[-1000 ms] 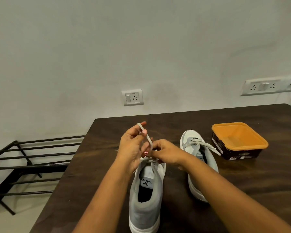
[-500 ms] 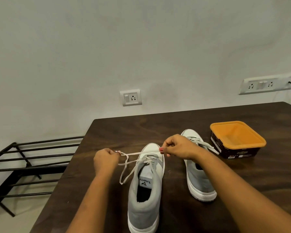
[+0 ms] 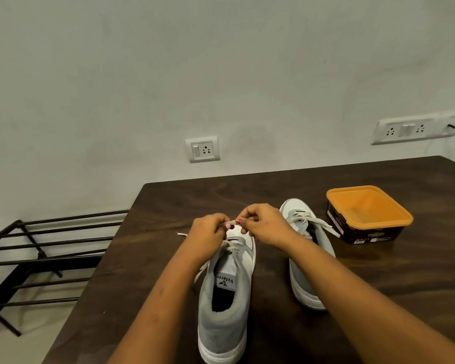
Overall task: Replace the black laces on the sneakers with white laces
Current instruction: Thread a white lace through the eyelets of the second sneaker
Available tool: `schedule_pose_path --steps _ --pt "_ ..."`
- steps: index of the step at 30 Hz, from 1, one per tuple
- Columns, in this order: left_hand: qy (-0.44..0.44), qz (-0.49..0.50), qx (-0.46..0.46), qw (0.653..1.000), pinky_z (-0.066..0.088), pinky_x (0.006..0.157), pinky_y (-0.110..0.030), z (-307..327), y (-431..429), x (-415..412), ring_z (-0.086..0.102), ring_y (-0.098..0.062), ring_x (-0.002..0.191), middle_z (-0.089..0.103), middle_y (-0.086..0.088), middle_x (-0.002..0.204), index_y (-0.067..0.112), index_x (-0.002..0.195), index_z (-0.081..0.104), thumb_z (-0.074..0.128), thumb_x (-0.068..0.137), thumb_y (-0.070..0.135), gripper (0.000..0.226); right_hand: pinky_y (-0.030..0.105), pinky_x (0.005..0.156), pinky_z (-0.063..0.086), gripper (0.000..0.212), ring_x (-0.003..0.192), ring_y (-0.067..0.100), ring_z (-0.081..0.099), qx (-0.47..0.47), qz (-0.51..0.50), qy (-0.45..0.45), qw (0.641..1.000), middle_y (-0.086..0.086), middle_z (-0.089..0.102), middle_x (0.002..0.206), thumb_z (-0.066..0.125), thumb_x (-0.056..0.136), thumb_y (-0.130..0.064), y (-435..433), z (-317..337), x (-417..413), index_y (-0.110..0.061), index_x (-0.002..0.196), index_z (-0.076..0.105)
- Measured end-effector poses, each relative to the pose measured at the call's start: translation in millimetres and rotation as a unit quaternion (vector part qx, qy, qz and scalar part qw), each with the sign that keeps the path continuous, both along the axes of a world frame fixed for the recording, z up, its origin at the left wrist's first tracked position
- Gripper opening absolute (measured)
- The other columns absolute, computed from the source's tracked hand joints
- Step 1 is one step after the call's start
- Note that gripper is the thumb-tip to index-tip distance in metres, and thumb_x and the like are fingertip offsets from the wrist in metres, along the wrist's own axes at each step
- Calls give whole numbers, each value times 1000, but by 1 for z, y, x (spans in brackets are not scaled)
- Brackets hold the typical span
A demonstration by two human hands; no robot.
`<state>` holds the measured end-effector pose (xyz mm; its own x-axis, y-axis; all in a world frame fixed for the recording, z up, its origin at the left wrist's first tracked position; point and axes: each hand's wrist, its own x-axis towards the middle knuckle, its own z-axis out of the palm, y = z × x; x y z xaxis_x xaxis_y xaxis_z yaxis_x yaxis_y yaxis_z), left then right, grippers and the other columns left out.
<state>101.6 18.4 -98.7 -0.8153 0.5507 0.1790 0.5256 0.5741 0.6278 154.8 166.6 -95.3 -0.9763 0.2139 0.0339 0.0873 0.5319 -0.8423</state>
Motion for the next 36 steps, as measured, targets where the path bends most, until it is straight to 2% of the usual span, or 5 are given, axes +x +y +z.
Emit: schedule_pose_path --steps 7,12,20,29,36 --pt "-20 45 -24 999 48 70 -29 -2 -12 -4 61 -12 71 59 9 67 28 85 63 53 95 23 15 26 60 50 40 75 14 59 112 58 -233 964 2 62 87 68 76 -58 -19 2 16 -18 80 63" --pt "-48 18 -66 996 49 73 -26 -5 -7 1 62 -7 72 67 4 78 27 81 67 58 90 20 15 25 67 40 20 98 27 62 215 -19 -190 958 9 60 96 64 83 -35 -44 -12 24 -16 86 59" --pt "-79 24 -119 989 49 80 -28 -15 -11 6 62 -15 91 70 1 94 31 70 72 64 83 23 17 40 63 60 9 72 29 64 -33 -107 -160 981 16 65 86 60 84 -6 -29 -30 30 -6 80 69" --pt "20 87 -45 995 44 86 -31 -35 2 23 44 -14 105 57 10 99 25 92 72 62 88 35 15 37 65 58 19 91 31 65 -181 -130 -145 964 19 66 99 56 90 -2 -27 -47 34 -15 80 66" --pt "76 66 -107 989 46 85 -34 -38 9 20 44 -17 107 59 5 105 20 98 72 57 91 36 23 46 74 59 18 100 33 64 -222 -120 -153 955 19 66 105 57 89 1 -23 -48 31 -13 82 67"
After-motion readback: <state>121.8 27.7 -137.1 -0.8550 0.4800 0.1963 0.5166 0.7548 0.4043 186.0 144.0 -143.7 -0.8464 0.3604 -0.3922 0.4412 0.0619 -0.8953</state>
